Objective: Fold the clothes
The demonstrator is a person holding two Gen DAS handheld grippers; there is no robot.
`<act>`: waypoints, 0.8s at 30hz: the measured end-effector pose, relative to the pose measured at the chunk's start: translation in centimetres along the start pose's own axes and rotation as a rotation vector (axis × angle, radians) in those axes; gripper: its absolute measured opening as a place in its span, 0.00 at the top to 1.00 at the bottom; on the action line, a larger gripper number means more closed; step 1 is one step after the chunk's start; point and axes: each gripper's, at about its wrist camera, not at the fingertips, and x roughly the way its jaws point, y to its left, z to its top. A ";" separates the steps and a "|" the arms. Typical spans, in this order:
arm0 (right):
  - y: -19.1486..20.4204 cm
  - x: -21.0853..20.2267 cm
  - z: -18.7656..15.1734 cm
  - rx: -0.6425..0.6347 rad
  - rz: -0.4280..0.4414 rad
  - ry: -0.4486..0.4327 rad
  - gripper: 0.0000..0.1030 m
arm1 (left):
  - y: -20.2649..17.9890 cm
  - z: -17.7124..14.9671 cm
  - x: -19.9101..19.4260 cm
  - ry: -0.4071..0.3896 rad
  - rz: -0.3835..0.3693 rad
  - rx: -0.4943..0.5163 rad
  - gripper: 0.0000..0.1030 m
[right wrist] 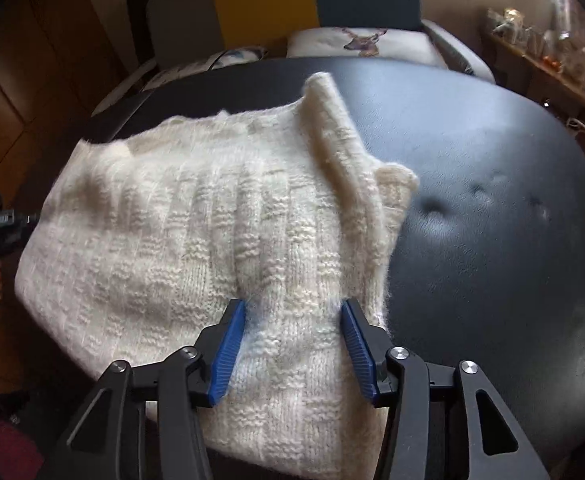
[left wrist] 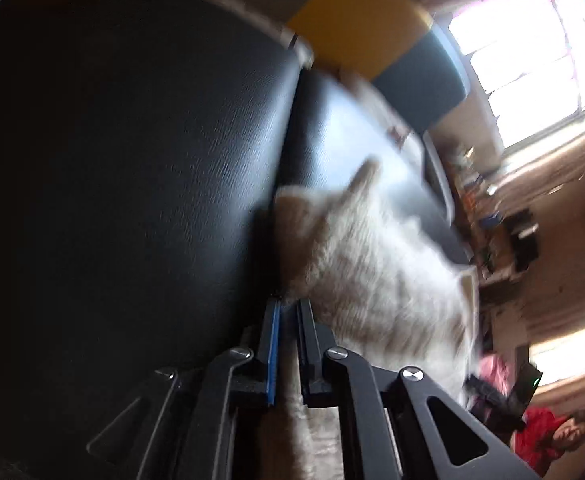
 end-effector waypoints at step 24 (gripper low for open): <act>-3.0 3.5 7.6 -0.167 -0.415 -0.111 0.91 | -17.0 -3.0 7.5 0.099 0.094 0.620 0.97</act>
